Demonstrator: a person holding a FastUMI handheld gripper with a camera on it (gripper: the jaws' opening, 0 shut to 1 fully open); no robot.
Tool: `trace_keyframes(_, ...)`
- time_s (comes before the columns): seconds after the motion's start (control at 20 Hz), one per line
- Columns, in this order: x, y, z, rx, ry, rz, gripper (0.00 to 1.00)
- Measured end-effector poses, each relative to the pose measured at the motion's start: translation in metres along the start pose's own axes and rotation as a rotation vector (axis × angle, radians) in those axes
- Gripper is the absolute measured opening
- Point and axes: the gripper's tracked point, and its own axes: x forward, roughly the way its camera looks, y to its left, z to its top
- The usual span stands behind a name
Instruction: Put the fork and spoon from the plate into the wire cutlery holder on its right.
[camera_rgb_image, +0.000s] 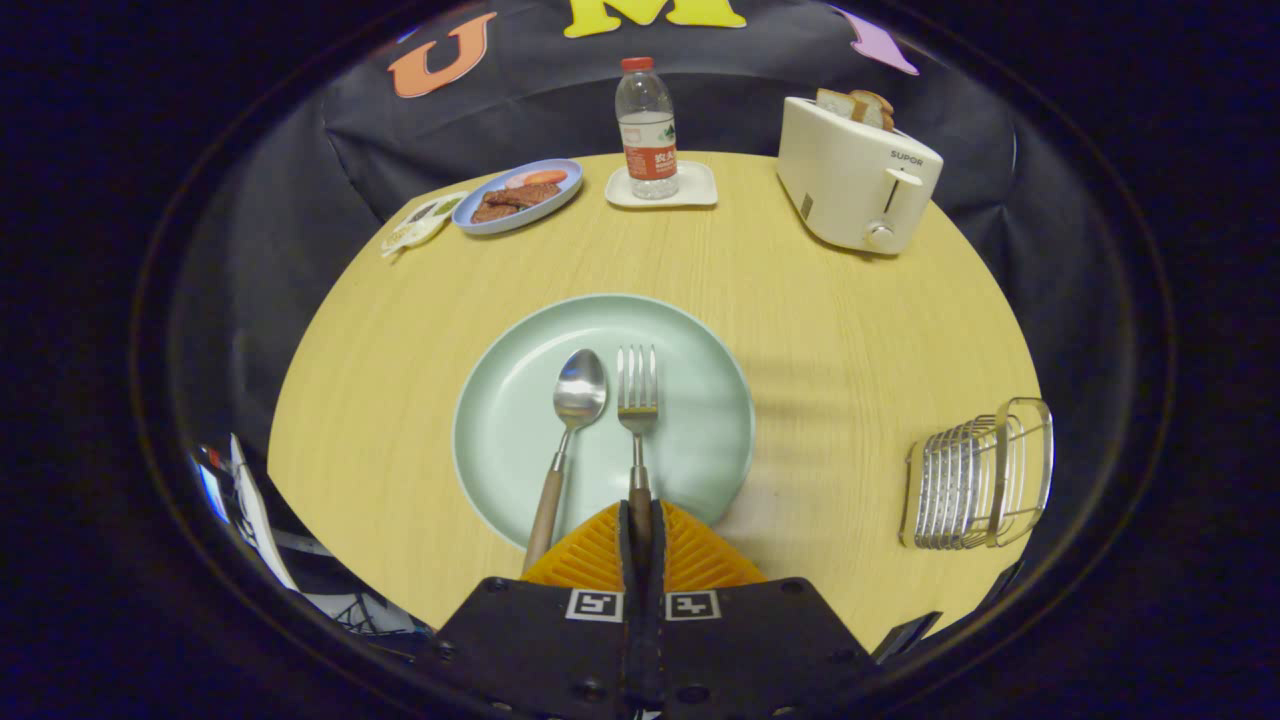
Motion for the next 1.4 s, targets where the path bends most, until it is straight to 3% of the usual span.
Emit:
trace_keyframes(0.3,-0.081,-0.033,0.016,0.074,0.009,0.015,0.01)
trace_keyframes(0.7,-0.164,-0.163,0.025,0.118,0.026,-0.113,0.01)
trace_keyframes(0.95,-0.159,-0.203,0.000,0.171,0.111,-0.127,0.01)
trace_keyframes(1.4,-0.132,-0.214,-0.028,0.251,0.242,-0.084,0.01)
